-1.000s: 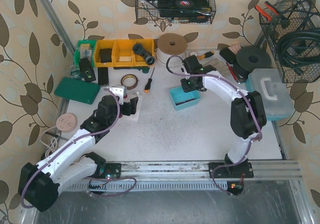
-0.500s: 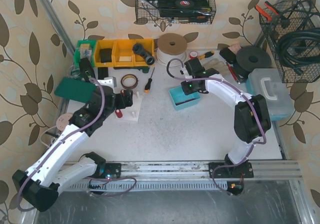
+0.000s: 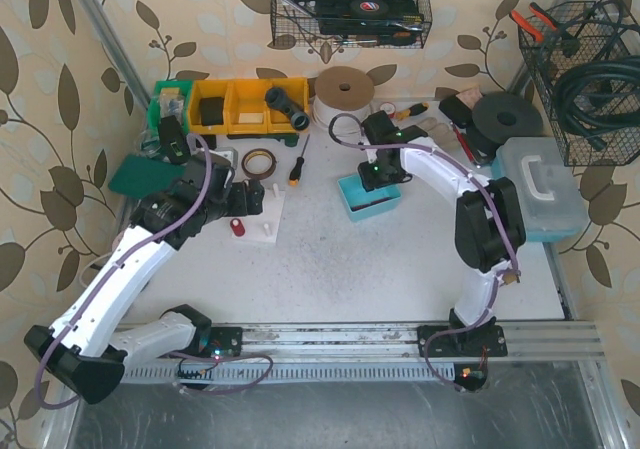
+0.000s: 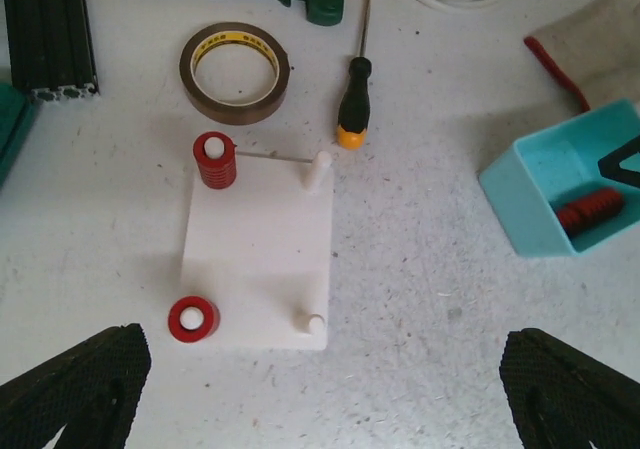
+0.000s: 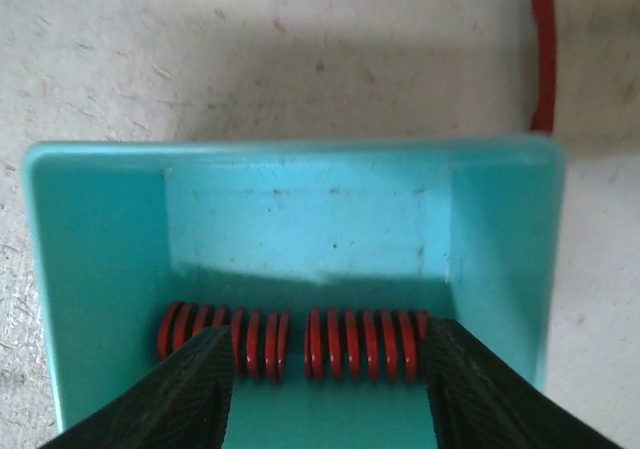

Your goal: Install the large spring

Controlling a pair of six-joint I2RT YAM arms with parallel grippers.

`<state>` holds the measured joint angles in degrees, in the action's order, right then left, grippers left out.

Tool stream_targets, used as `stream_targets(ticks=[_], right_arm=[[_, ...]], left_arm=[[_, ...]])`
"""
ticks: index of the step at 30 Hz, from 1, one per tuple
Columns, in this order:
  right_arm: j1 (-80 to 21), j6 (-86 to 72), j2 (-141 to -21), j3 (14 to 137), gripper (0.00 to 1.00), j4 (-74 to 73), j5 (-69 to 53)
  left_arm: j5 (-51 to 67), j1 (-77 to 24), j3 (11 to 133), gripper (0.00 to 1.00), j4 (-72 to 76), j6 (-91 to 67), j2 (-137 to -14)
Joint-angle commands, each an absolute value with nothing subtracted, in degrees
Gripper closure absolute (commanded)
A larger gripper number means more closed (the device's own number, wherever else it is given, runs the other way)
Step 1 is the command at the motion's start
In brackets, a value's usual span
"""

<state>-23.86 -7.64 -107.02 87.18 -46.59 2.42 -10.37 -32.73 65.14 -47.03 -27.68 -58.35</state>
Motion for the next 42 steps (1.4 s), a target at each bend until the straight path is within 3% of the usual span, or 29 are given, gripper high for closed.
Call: stream_targets(ticks=[1,8,14,22,35,42], right_arm=[[-25.0,-14.9,-109.7,89.3,0.44,-53.6,3.3],[-25.9,-21.7,-114.3,92.8,0.41,-59.0,10.7],[-25.9,-28.9,-120.4,99.3,0.41,-59.9,9.5],[-25.2,-43.3,-111.6,103.6,0.37,-62.0,12.8],[-24.0,-61.1,-105.4,88.5,0.42,-59.9,11.9],[-23.4,-62.6,-105.8,82.8,0.53,-49.1,9.4]], left_arm=[[-12.0,-33.3,69.6,0.02,-50.4,-18.6,-58.6],[-15.0,-35.3,67.2,0.02,-47.8,-12.9,-55.4],[-18.3,-36.5,66.8,0.02,-47.3,-10.1,-54.8],[-19.6,-37.3,66.9,0.02,-46.8,-8.3,-55.2],[-18.1,-37.4,67.9,0.02,-47.9,-9.7,-55.0],[-18.5,-37.4,68.3,0.02,-48.1,-9.0,-55.3]])
